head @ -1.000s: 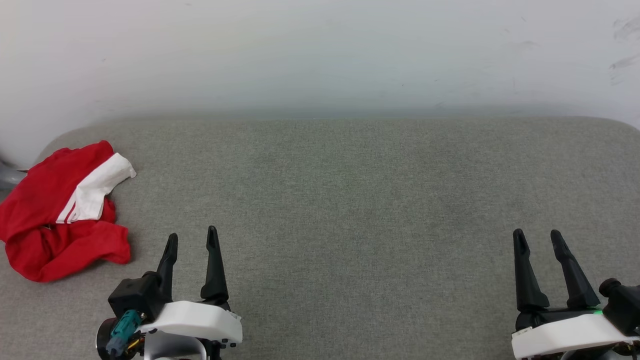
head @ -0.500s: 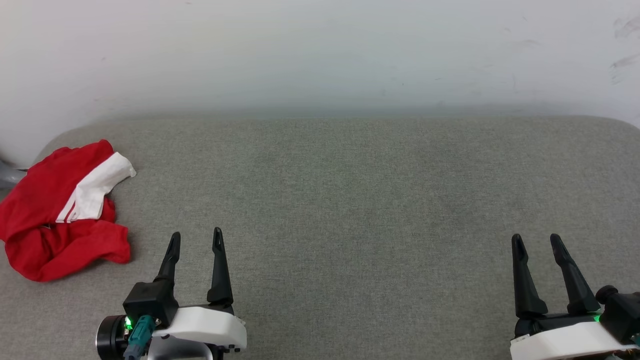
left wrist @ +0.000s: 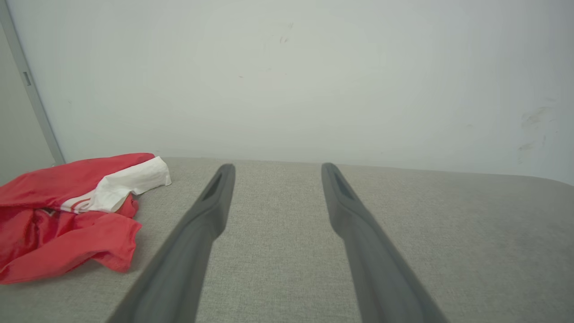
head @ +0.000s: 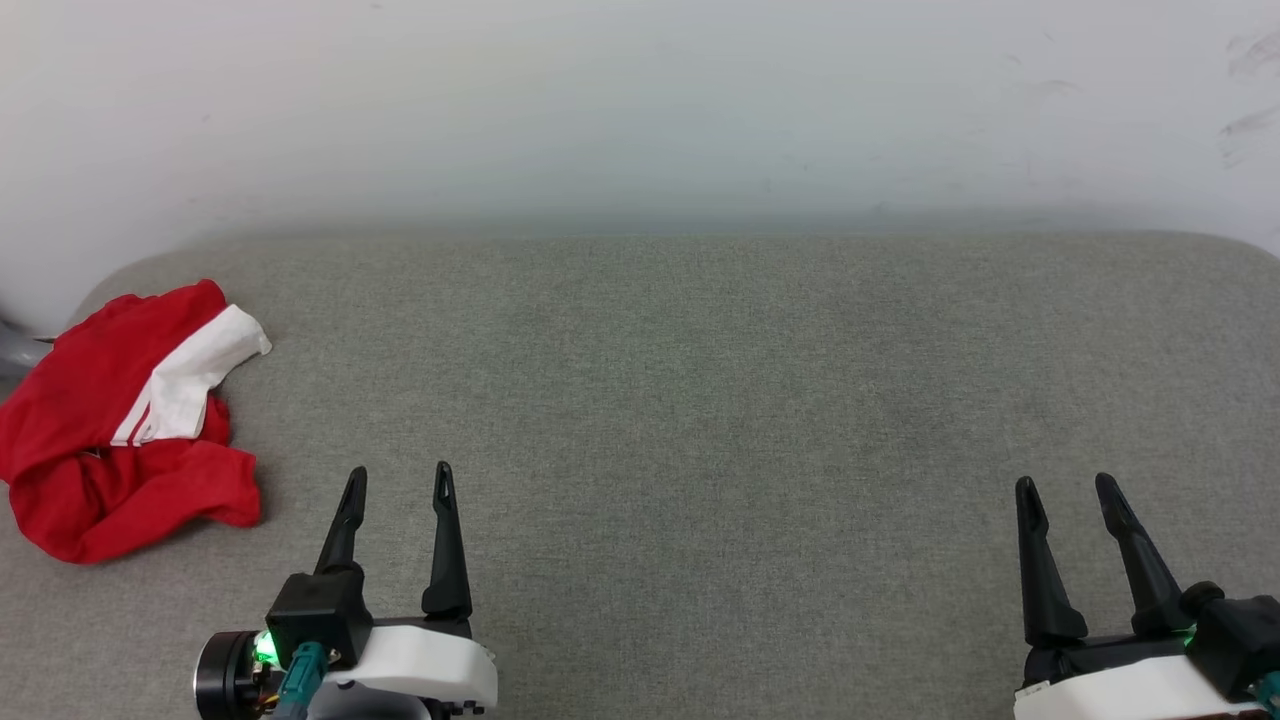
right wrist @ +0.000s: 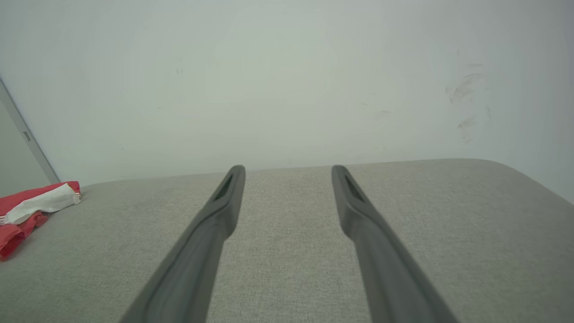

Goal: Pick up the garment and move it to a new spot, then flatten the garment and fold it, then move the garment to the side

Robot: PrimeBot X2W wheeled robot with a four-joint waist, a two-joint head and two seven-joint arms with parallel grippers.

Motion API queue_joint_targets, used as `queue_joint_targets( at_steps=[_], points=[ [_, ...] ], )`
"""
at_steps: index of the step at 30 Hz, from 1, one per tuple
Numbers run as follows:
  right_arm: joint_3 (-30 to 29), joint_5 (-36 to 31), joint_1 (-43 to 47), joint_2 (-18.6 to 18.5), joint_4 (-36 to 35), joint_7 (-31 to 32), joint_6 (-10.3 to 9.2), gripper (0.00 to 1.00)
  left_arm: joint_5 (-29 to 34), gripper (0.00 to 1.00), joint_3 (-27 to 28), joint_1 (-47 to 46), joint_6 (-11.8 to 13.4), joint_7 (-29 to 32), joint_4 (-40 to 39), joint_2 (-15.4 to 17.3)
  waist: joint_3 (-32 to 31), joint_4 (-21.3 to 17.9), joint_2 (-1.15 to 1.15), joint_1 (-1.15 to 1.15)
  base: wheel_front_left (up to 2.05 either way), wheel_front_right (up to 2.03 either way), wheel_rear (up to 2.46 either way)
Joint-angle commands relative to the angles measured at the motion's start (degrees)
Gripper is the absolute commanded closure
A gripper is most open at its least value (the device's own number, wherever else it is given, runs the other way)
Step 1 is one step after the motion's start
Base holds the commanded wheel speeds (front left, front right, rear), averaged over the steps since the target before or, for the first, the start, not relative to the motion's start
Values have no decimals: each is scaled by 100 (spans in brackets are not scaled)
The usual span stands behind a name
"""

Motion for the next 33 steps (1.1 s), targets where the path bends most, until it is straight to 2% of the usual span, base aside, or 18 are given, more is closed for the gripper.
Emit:
queue_joint_targets(
  at_steps=[1,7,16,33],
  points=[
    [11,-98,49,3,-33,-54,-2,0,83,0,-15,58,20,-46,-1,-4,1,2,0,0,0,0,0],
    [3,-217,90,3,-11,-104,-2,0,154,0,-65,77,45,-103,33,-4,4,10,0,0,0,0,0],
    [-28,75,109,3,88,-101,-2,0,-90,0,-25,81,-21,-91,162,-4,17,3,0,0,0,0,0],
    [18,71,130,3,128,-101,-2,0,-126,0,-26,23,-3,-91,281,-4,28,132,0,0,0,0,0]
  ],
)
